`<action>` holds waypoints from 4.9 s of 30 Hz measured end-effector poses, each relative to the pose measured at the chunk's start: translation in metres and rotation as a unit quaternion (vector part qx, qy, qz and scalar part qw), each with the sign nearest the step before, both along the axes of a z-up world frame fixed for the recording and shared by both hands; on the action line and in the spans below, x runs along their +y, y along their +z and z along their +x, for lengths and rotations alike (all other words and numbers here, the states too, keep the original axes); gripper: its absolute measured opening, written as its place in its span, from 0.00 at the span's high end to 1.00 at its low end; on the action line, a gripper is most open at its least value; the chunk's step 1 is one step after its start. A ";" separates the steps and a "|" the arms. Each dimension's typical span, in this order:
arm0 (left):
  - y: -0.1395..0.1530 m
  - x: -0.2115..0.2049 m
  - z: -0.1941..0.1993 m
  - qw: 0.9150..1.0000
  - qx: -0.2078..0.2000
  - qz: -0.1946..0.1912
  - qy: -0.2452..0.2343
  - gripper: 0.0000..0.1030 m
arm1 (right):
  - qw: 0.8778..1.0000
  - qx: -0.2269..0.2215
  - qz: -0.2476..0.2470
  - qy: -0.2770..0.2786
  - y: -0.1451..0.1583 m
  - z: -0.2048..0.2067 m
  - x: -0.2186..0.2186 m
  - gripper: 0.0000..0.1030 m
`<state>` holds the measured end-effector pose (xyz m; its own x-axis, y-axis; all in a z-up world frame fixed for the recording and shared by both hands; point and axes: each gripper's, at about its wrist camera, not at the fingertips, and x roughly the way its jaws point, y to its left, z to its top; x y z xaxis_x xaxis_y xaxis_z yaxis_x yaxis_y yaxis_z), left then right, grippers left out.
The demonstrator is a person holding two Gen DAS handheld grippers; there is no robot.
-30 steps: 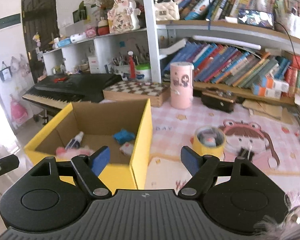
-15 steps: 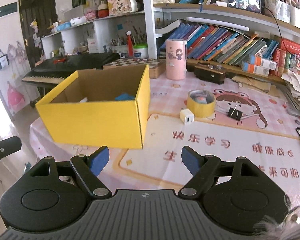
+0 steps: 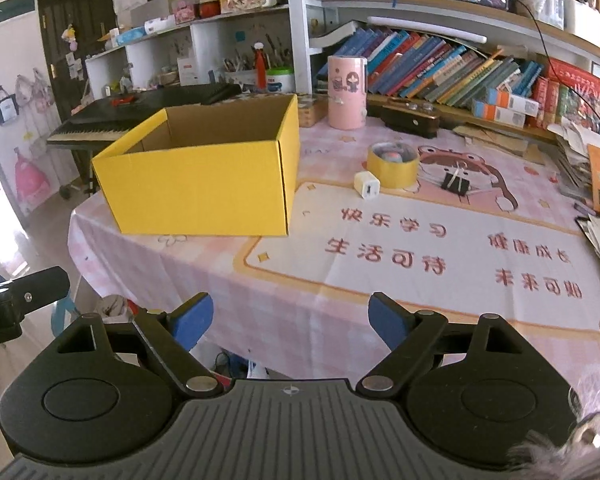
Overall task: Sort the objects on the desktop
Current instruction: 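Lift both grippers out of the yellow box and withdraw, then move both grippers toward the white charger cube and black binder clip, then grasp the white charger cube with the left gripper while the right grasps the black binder clip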
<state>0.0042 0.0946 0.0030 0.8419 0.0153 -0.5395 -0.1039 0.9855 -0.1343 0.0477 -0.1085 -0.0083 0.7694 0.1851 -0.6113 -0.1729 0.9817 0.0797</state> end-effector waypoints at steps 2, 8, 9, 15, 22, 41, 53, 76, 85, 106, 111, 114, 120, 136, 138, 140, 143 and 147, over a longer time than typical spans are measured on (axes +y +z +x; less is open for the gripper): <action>-0.001 -0.003 -0.002 1.000 0.001 0.000 -0.007 0.06 | 1.000 0.001 -0.002 -0.006 -0.001 -0.004 -0.003 0.17; -0.004 -0.011 -0.004 1.000 0.008 0.001 -0.029 0.06 | 1.000 0.008 -0.005 -0.029 -0.005 -0.016 -0.011 0.16; -0.004 -0.012 -0.004 0.999 0.009 0.001 -0.034 0.06 | 0.999 0.008 -0.005 -0.033 -0.006 -0.017 -0.013 0.16; -0.006 -0.025 0.002 0.998 0.014 0.001 -0.065 0.06 | 0.998 0.011 -0.008 -0.063 -0.006 -0.022 -0.026 0.16; -0.008 -0.038 0.011 0.995 0.016 -0.001 -0.094 0.06 | 0.996 0.016 -0.012 -0.092 -0.006 -0.024 -0.040 0.16; -0.010 -0.086 0.041 0.989 0.019 -0.008 -0.149 0.06 | 0.990 0.027 -0.019 -0.134 -0.008 -0.011 -0.084 0.14; -0.013 -0.119 0.070 0.988 0.024 -0.008 -0.155 0.06 | 0.990 0.036 -0.020 -0.136 -0.011 0.020 -0.116 0.14; -0.020 -0.214 0.169 0.992 0.041 0.030 -0.113 0.07 | 0.995 0.049 -0.011 -0.083 -0.014 0.153 -0.200 0.14; -0.024 -0.241 0.202 0.993 0.041 0.058 -0.091 0.07 | 0.996 0.037 -0.003 -0.084 -0.017 0.197 -0.227 0.14; -0.064 -0.246 0.291 0.994 0.082 0.064 -0.029 0.40 | 0.998 0.035 -0.011 -0.050 -0.032 0.274 -0.228 0.14; -0.076 -0.241 0.314 0.993 0.105 0.054 -0.014 0.53 | 0.998 0.040 -0.014 -0.047 -0.037 0.283 -0.225 0.14; -0.081 -0.240 0.322 0.992 0.112 0.055 -0.011 0.58 | 0.998 0.043 -0.015 -0.043 -0.040 0.287 -0.223 0.14; -0.082 -0.239 0.324 0.993 0.103 0.055 -0.017 0.71 | 0.998 0.048 -0.018 -0.034 -0.045 0.296 -0.218 0.14; -0.034 -0.225 0.255 0.996 0.058 0.065 -0.013 0.71 | 0.989 0.085 0.010 -0.119 -0.063 0.316 -0.187 0.52; -0.032 -0.225 0.249 0.995 0.060 0.073 -0.019 0.71 | 0.988 0.083 0.011 -0.129 -0.063 0.319 -0.184 0.52; -0.030 -0.225 0.245 0.995 0.061 0.078 -0.022 0.71 | 0.988 0.081 0.009 -0.134 -0.064 0.321 -0.180 0.52; -0.028 -0.224 0.241 0.994 0.062 0.082 -0.023 0.71 | 0.987 0.078 0.002 -0.139 -0.065 0.325 -0.175 0.50; -0.028 -0.224 0.239 0.994 0.060 0.084 -0.026 0.71 | 0.987 0.066 -0.007 -0.146 -0.067 0.325 -0.172 0.52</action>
<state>0.2435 -0.1291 -0.0247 0.7732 0.0723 -0.6300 -0.0585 0.9974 0.0426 0.3725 -0.2807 -0.0755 0.7016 -0.0415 -0.7113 0.1282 0.9894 0.0688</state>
